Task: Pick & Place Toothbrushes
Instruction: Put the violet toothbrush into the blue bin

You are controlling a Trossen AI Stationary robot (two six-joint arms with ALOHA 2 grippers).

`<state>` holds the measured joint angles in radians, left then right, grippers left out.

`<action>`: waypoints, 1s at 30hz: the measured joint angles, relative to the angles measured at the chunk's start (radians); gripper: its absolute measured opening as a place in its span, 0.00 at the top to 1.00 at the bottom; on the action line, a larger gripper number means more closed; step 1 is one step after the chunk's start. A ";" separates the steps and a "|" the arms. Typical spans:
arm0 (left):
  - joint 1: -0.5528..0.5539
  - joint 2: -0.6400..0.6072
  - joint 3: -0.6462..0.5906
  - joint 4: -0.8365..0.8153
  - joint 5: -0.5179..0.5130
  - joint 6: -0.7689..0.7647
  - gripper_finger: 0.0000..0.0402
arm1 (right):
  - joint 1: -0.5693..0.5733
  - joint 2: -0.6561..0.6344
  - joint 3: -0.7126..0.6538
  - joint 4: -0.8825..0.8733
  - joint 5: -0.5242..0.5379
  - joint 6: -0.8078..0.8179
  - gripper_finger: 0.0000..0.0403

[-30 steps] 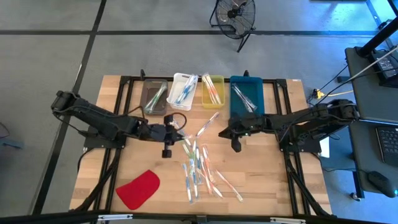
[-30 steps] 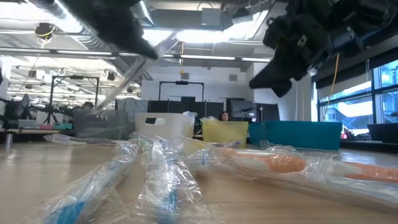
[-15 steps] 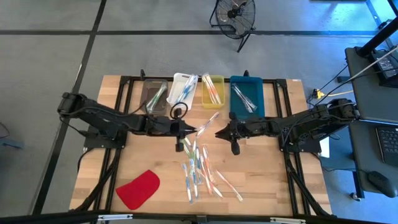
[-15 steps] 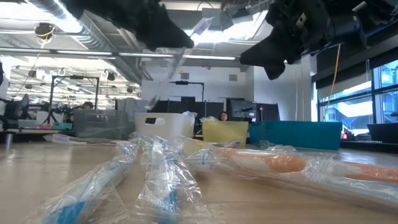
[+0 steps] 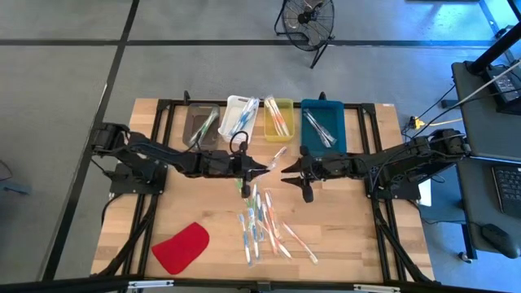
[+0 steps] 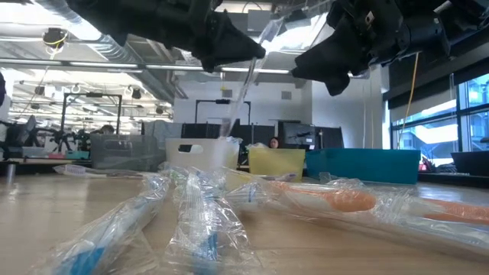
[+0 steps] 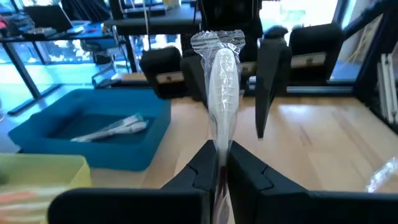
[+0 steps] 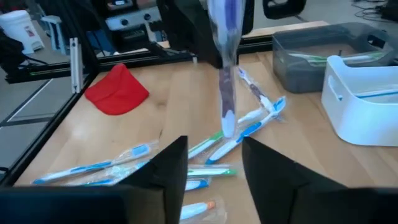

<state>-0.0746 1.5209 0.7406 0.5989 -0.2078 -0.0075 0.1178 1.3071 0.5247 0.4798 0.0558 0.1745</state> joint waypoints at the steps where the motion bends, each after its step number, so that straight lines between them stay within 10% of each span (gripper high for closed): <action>1: 0.001 0.006 0.000 0.023 0.000 -0.004 0.96 | 0.000 0.000 0.000 0.000 0.008 0.000 0.61; 14: 0.001 0.087 0.001 0.357 0.026 0.013 0.96 | 0.000 0.001 0.000 0.149 0.098 -0.095 0.46; 30: 0.032 0.154 0.023 0.612 0.077 0.083 0.96 | -0.010 0.010 0.000 0.233 0.094 -0.168 0.54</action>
<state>-0.0422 1.6749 0.7641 1.2112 -0.1304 0.0756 0.1083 1.3171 0.5247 0.7131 0.1499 0.0064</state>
